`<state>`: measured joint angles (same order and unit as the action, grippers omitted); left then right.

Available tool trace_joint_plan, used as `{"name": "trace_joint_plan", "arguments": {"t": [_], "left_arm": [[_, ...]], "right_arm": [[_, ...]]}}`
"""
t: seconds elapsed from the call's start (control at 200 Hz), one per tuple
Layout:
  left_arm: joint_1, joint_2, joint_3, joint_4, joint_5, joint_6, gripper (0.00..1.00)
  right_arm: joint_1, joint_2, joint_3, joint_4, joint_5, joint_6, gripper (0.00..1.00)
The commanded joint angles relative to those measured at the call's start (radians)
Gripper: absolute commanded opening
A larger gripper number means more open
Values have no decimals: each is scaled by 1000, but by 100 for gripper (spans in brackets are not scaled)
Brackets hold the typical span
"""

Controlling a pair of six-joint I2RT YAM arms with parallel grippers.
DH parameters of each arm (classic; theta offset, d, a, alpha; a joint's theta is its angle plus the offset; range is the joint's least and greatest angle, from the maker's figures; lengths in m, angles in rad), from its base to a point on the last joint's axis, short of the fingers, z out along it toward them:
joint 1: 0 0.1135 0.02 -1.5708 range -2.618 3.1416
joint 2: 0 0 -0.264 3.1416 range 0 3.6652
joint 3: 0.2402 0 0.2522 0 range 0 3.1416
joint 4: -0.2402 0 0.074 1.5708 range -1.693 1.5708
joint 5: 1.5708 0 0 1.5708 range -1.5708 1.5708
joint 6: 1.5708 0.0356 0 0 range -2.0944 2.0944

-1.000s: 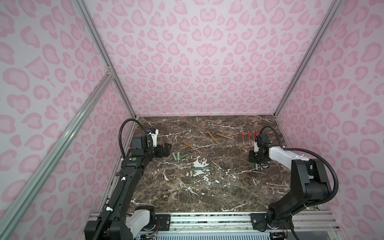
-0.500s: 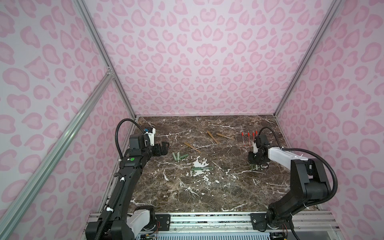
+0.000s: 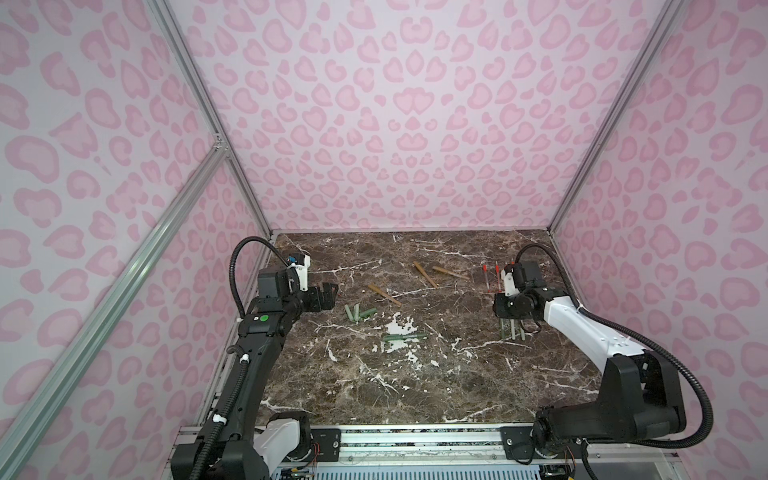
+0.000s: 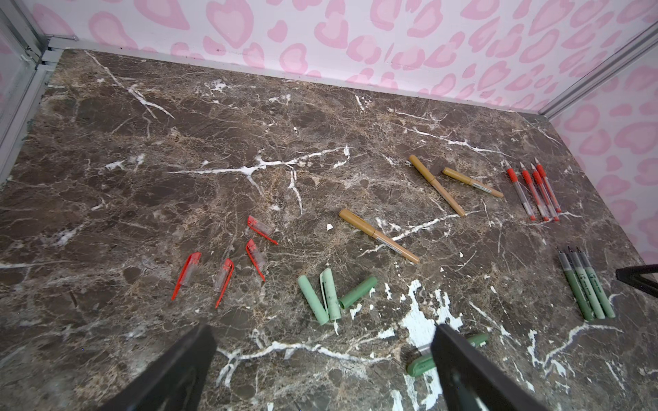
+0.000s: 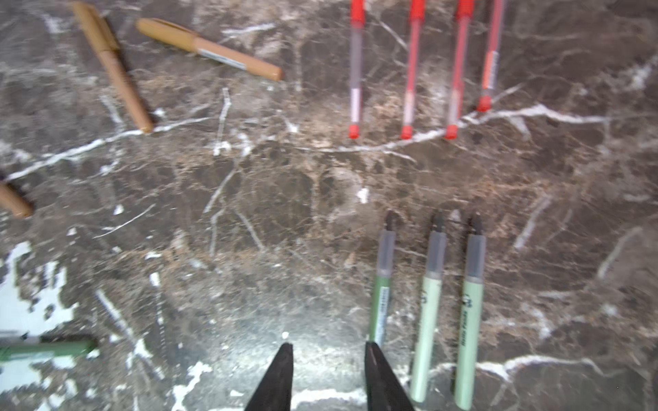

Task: Open the pen caps
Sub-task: 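Open the right gripper to release the marker and raise it, then move the right gripper onto a green capped marker and grasp it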

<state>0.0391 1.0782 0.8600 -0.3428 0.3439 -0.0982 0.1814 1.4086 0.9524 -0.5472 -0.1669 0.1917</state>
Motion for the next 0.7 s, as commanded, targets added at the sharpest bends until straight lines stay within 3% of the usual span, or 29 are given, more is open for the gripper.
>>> {"name": "trace_joint_plan", "arguments": {"t": [0.0,0.14,0.425,0.695], "left_arm": [[2,8,5,23,8,-2,98],[4,0,9,22,19,-1,98],[10,-12,3,24,11,5,98],[17,-17,0,27,13,5,98]], "right_arm": [[54,-10,8,-1,-52,-43,38],[148,-6,8,49,-109,-95,58],[350,110,49,93,-102,-181,55],[526,329,225,-4,-57,-312,51]]}}
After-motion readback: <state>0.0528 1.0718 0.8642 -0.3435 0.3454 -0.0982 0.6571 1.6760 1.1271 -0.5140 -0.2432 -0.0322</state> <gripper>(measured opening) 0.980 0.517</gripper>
